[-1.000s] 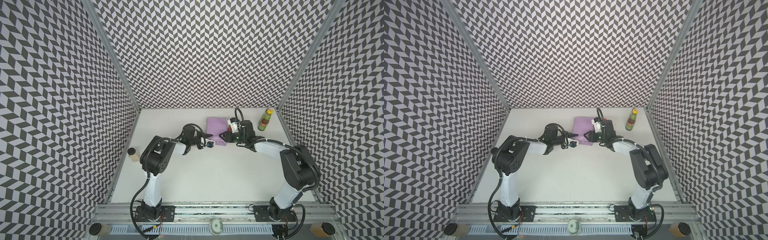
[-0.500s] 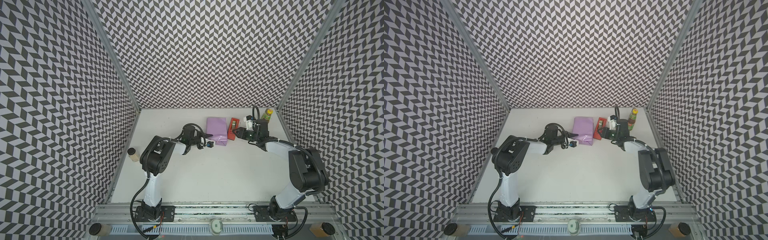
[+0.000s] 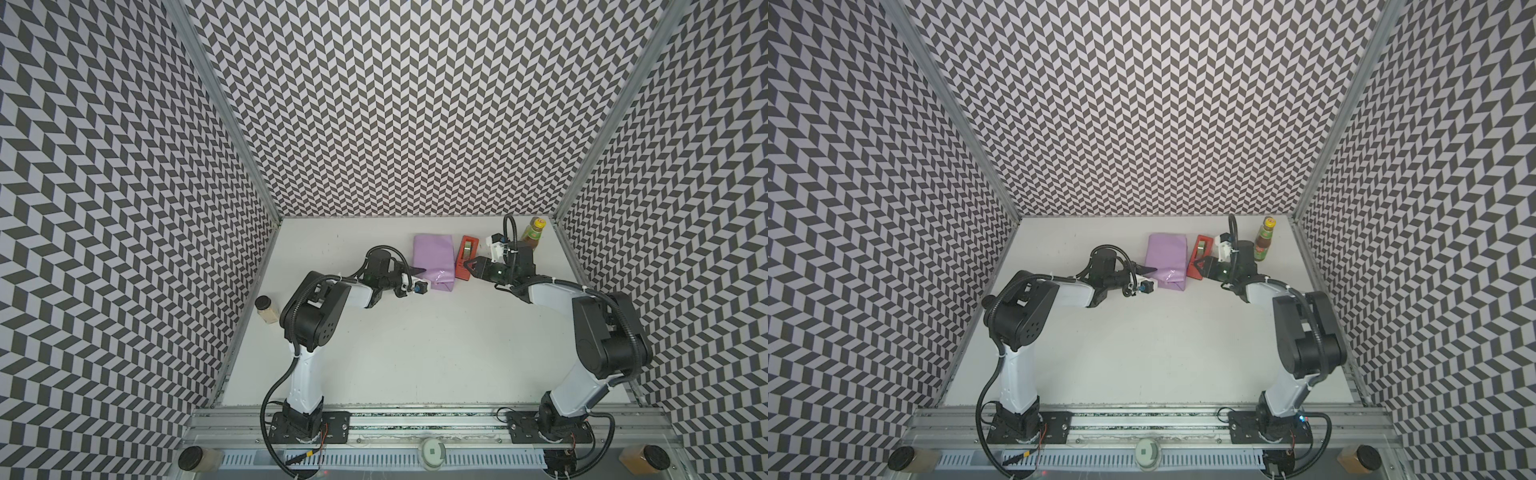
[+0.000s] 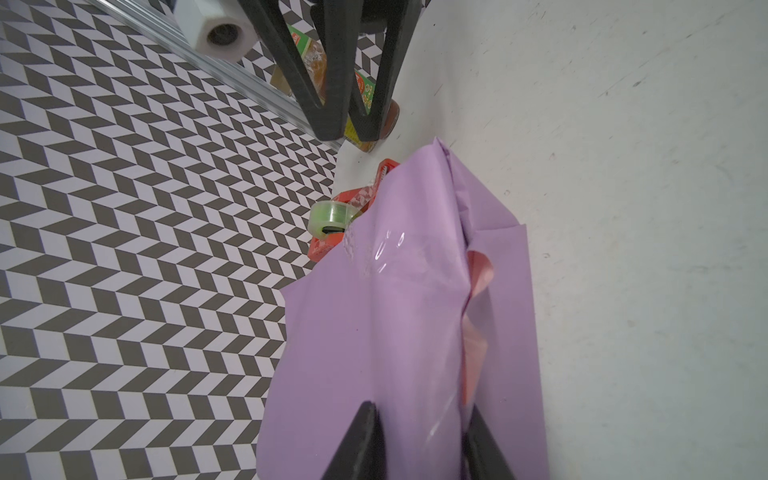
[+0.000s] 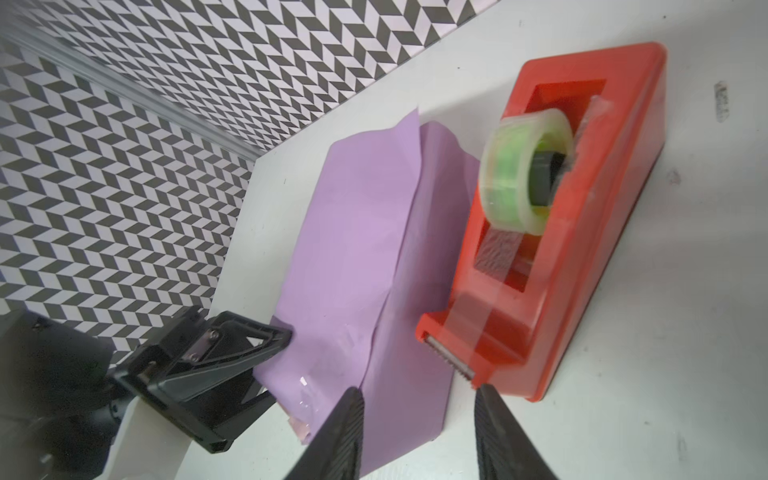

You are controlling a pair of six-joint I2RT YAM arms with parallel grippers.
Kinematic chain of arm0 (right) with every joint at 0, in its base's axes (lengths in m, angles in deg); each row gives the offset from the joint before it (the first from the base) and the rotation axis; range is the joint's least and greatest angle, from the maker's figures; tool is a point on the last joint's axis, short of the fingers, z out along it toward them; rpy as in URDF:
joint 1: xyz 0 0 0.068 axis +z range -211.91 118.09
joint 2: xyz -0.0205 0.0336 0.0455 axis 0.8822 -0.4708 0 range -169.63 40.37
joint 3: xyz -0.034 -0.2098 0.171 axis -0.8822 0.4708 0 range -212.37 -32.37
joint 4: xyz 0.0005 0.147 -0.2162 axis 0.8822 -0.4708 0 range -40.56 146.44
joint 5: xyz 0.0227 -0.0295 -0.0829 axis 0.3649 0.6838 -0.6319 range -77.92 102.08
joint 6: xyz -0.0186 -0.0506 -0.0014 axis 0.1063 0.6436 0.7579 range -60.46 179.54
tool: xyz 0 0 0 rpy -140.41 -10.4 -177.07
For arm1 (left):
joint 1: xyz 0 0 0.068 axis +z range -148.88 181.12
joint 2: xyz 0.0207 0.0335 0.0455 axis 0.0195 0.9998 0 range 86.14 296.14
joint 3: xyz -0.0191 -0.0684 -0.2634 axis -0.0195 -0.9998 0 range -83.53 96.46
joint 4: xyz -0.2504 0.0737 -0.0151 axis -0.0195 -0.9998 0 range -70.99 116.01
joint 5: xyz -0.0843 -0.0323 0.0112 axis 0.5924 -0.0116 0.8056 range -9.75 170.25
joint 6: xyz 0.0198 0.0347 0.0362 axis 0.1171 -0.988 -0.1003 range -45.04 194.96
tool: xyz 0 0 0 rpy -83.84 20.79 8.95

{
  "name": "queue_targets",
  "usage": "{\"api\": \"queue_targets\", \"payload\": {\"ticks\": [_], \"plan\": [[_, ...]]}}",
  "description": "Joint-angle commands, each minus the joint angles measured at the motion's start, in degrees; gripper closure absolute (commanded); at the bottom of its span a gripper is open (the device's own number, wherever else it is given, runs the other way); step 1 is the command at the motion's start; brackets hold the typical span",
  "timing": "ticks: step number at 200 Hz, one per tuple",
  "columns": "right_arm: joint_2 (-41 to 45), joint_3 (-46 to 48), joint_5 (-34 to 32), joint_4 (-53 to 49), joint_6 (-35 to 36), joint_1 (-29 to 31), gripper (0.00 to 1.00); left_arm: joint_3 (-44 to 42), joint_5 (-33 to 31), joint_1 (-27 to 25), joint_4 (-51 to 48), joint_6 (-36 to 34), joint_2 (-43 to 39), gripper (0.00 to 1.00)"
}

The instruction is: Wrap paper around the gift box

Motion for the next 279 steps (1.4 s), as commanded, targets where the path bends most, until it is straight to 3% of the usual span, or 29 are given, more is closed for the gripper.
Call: {"api": "queue_targets", "payload": {"ticks": [1,101,150,201,227,279], "plan": [[-3.03,-2.81,2.34,4.1,-2.56,-0.64,0.57,-0.46,-1.66,0.29,-8.39,1.05,3.0,0.68],[-11.64,-7.08,5.73,7.44,-6.48,-2.42,0.62,-0.56,-1.84,0.28,-8.13,0.79,3.09,0.69],[-15.5,-7.34,9.74,13.17,-12.36,-2.7,0.67,-0.71,-1.94,0.25,-8.13,0.7,3.09,0.69],[-17.26,-5.7,11.69,20.79,-20.39,-2.7,0.84,-0.74,-2.02,0.25,-8.04,0.61,3.08,0.69],[-17.61,-4.28,11.82,25.92,-25.48,-2.72,1.0,-0.67,-2.11,0.25,-8.04,0.61,3.06,0.69],[-16.68,-2.2,13.43,36.58,-35.12,-2.91,1.0,-0.67,-2.21,0.34,-8.13,0.52,3.18,0.69]]}}
